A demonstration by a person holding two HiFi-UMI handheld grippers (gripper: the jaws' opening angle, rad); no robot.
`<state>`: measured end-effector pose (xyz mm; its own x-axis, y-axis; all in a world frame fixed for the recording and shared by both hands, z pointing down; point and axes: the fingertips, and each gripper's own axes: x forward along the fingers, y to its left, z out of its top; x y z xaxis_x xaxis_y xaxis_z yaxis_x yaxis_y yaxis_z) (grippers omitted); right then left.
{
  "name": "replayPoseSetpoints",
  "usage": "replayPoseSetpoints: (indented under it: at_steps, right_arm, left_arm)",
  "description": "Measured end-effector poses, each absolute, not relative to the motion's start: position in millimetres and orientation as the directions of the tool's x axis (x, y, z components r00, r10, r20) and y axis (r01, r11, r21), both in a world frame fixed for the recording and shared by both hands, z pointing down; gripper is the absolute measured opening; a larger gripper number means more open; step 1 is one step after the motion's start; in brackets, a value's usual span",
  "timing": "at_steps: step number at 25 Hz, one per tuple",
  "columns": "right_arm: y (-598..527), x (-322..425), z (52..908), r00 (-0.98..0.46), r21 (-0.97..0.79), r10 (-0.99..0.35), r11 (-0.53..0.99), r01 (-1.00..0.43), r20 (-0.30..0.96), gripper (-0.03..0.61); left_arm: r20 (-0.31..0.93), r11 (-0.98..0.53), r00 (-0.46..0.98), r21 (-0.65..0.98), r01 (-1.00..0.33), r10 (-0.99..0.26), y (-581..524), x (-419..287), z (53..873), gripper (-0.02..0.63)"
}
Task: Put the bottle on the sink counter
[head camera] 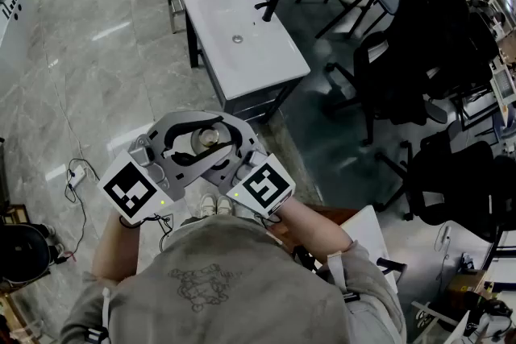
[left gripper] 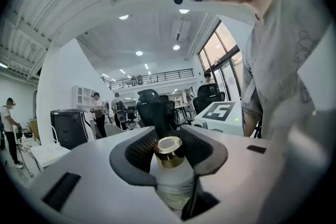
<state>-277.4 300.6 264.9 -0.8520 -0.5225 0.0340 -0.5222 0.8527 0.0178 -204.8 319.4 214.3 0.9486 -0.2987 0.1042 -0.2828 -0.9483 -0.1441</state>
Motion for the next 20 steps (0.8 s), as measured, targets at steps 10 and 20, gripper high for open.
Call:
replayPoseSetpoints:
  at_steps: [10, 20]
  right_arm:
    - [300.6, -261.2, 267.0, -0.842, 0.023, -0.539, 0.842, -0.539, 0.024, 0.318]
    - [301.9, -228.9, 275.7, -0.827, 0.005, -0.561, 0.828, -0.561, 0.034, 0.316]
  left_arm:
    - [0.101, -0.953, 0.957, -0.171, -0.252, -0.271, 321.4, -188.9, 216.9, 0.153]
    - [0.112, -0.962, 0.964, -0.156, -0.224, -0.243, 323.7, -157.1, 225.0, 0.153]
